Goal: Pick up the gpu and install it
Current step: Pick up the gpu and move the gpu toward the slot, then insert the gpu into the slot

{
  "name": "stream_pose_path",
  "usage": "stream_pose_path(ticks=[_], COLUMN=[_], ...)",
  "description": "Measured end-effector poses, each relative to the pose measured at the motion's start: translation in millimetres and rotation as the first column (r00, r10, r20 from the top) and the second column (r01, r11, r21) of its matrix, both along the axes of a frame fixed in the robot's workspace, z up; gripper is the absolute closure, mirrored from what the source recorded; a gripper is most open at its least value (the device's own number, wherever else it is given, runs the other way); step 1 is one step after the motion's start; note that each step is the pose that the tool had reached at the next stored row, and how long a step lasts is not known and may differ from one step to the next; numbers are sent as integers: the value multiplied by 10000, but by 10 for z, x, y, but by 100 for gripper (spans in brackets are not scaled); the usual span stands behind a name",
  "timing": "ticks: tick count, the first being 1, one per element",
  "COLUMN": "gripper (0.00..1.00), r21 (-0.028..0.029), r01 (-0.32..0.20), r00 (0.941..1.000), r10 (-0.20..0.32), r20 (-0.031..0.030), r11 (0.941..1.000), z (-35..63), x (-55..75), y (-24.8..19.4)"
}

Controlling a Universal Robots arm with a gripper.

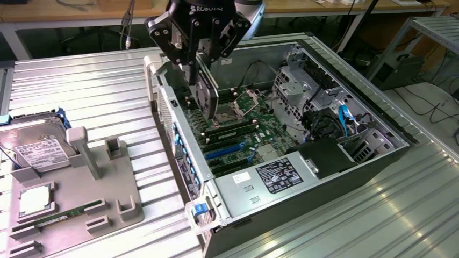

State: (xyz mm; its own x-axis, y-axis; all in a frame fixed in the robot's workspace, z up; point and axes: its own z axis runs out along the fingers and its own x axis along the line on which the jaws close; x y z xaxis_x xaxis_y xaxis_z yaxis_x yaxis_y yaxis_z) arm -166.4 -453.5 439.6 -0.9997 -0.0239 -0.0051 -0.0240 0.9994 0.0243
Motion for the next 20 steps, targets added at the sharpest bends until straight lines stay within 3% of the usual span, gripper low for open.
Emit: stream_pose_path(ticks=[1,6,9,10,12,17,20], gripper=[72,72,72,72,72,72,72], r21=[1,1,0,2,0,1,1], r01=[0,-1,1,-1,-1,-6,-667], r00=[10000,10000,10000,10000,10000,10000,9978], r10=[0,1,-1,1,1,6,667], r20=[1,0,0,1,0,1,1], r11=[10000,10000,10000,10000,10000,10000,9978], z=[-1,-1,-6,-15,-22,-23,-23], x=[50,735,976,1168,1243,1243,1243], y=[0,0,0,0,0,0,0])
